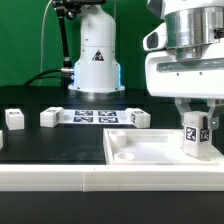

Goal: Assemble one leg

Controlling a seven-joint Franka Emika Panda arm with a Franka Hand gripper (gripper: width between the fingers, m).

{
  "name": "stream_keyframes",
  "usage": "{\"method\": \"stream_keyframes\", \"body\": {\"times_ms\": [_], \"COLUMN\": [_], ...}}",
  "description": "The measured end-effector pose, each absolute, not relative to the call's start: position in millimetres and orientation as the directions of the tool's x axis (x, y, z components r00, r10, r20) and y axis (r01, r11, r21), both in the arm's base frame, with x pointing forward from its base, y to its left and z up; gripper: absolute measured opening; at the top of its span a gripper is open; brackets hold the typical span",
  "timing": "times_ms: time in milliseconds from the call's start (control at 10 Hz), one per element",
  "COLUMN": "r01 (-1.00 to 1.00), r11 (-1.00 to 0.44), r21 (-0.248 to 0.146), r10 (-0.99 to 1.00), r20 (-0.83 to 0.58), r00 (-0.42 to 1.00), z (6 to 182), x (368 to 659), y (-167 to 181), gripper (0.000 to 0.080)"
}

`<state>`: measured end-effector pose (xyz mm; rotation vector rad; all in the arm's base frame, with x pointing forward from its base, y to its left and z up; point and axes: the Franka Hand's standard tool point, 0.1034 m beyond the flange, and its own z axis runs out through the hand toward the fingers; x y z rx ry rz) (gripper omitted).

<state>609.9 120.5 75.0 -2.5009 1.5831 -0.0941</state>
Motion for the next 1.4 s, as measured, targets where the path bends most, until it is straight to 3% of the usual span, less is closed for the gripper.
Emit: {"method": "stream_keyframes", "body": {"times_ms": [100,200,300,400,900,1100,1300,1400], "r01": [-0.907,-0.907,-0.885,-0.858,-0.524,-0.332,-0.161,-0.092], "r11": [-0.379,-0.378,-0.427,-0.477,-0.838,-0.940,-0.986,-0.995], "r21": [-0.185,-0.186,-0.188,-0.190,-0.152,-0.078,-0.039,-0.047], "r10": [-0.917,-0.917,-0.896,-0.870,-0.534,-0.336,-0.162,-0.094], "r20": [-0.054,-0.056,-0.046,-0.034,0.029,0.046,0.043,0.048], "r00": [0.395,0.394,0.442,0.491,0.845,0.941,0.986,0.994], "z": [75.1,74.9,74.9,75.2,75.7,77.1,74.7,74.6], "x": [610.0,609.6,609.8,610.5,609.2,606.1,602.2,603.9], "y": [120.5,121.3,120.2,116.8,112.0,119.5,124.5,118.7], "gripper": [0.0294,0.0390,0.0390,0.0591,0.0647,0.0649,0.0649,0.0649]}}
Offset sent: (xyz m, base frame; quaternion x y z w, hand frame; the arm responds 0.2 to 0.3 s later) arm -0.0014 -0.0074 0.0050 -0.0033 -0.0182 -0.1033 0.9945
